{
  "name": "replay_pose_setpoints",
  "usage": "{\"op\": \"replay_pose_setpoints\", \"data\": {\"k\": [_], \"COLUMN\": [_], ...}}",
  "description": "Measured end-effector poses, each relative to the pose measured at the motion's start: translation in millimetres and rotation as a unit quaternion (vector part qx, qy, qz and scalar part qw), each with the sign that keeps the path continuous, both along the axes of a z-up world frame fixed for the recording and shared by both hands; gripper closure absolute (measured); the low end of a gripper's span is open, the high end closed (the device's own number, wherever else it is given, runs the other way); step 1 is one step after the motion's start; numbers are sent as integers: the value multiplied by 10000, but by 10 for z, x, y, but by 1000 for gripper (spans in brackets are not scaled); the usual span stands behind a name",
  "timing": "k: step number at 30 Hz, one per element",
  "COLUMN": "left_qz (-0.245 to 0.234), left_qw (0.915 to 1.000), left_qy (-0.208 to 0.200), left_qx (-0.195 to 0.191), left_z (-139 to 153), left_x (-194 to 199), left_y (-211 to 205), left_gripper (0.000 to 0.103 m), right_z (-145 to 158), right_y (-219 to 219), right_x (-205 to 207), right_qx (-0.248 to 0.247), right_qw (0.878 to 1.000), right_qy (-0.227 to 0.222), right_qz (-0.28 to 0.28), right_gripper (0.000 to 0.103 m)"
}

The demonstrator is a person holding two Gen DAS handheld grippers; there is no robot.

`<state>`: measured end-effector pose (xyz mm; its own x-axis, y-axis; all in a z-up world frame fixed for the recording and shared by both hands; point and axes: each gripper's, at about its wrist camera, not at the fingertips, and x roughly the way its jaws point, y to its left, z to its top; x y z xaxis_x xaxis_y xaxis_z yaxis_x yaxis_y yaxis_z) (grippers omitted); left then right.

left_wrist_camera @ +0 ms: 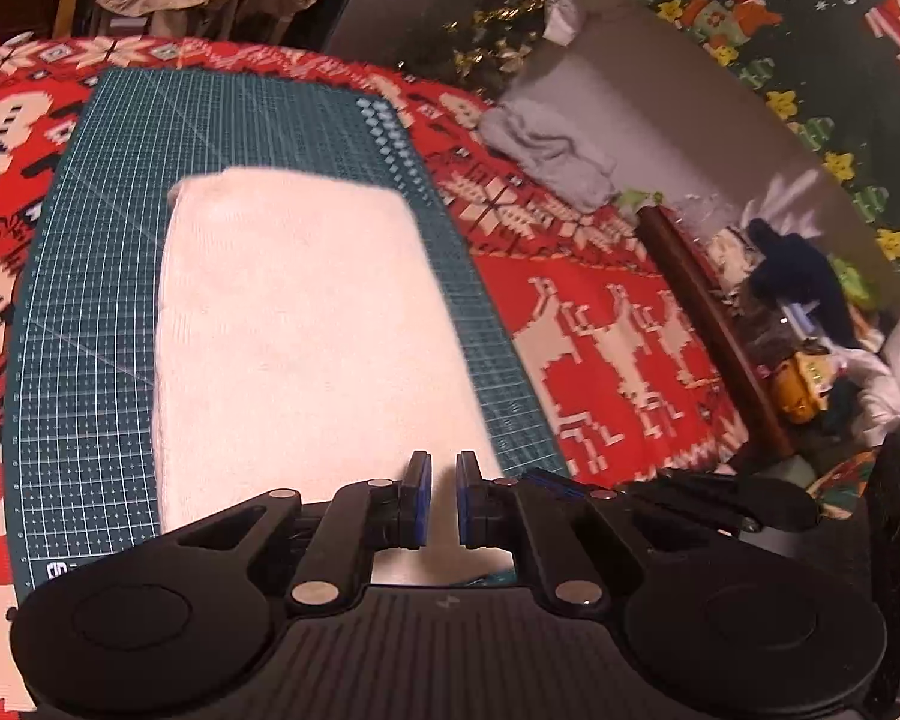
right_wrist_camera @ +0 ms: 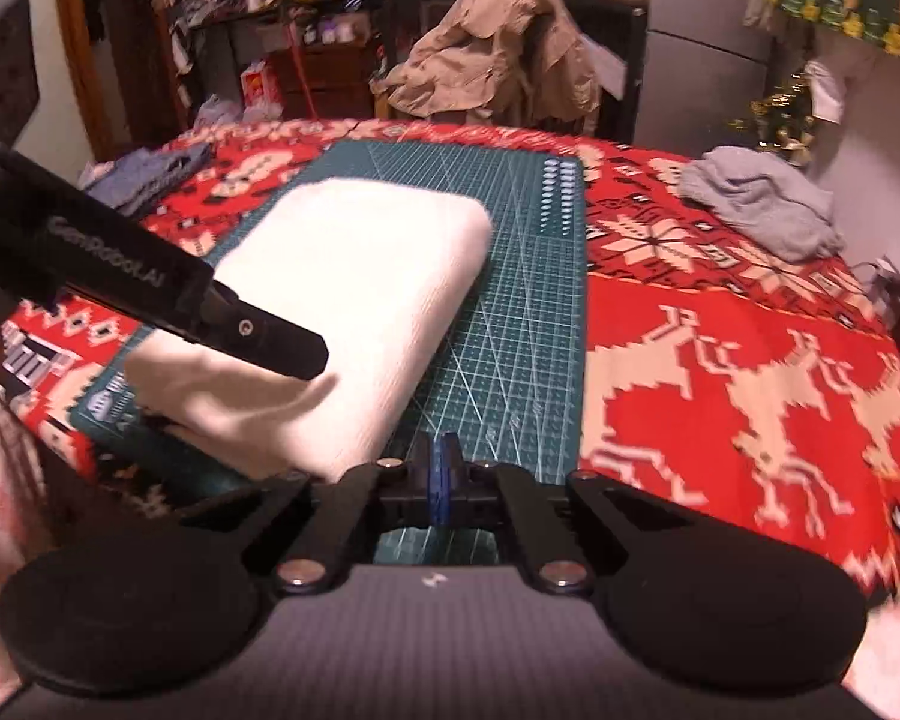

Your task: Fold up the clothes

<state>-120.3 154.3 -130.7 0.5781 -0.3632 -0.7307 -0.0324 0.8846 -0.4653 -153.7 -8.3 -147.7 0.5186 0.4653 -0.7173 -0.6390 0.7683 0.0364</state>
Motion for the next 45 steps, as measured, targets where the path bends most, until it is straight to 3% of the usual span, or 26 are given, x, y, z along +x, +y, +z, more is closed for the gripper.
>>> {"op": "replay_pose_setpoints", "data": {"k": [5, 9, 12, 15, 18, 24, 35, 45], "left_qz": [-52, 111, 366, 738, 1144, 1674, 1797, 1220], "left_qw": [9999, 9993, 9980, 9936, 9894, 9819, 9815, 9913], "left_qy": [127, 282, 507, 845, 894, 879, 658, 489], "left_qx": [13, -221, -97, -95, -48, -103, -120, -7], "left_z": [-3, 42, 30, -96, -199, -249, -242, -264], "left_x": [-164, -390, -594, -728, -727, -516, 12, 745], "left_y": [1, 136, 282, 438, 586, 927, 1838, 2152], "left_gripper": [96, 96, 96, 96, 96, 97, 97, 98], "right_z": [-59, -35, -35, -93, -103, -69, -118, 119], "right_y": [137, 39, -6, 92, 223, 501, 1231, 402], "right_x": [-67, -87, 58, 118, 62, -41, 178, 739], "right_qx": [-125, 121, 126, 55, -26, -14, 363, -139], "right_qw": [9989, 9973, 9975, 9947, 9926, 9881, 9825, 9873], "right_qy": [156, 477, 516, 712, 704, 772, 908, 369], "right_qz": [430, 540, 474, 739, 993, 1331, 1586, 1537], "right_gripper": [103, 102, 101, 101, 101, 101, 98, 89]}}
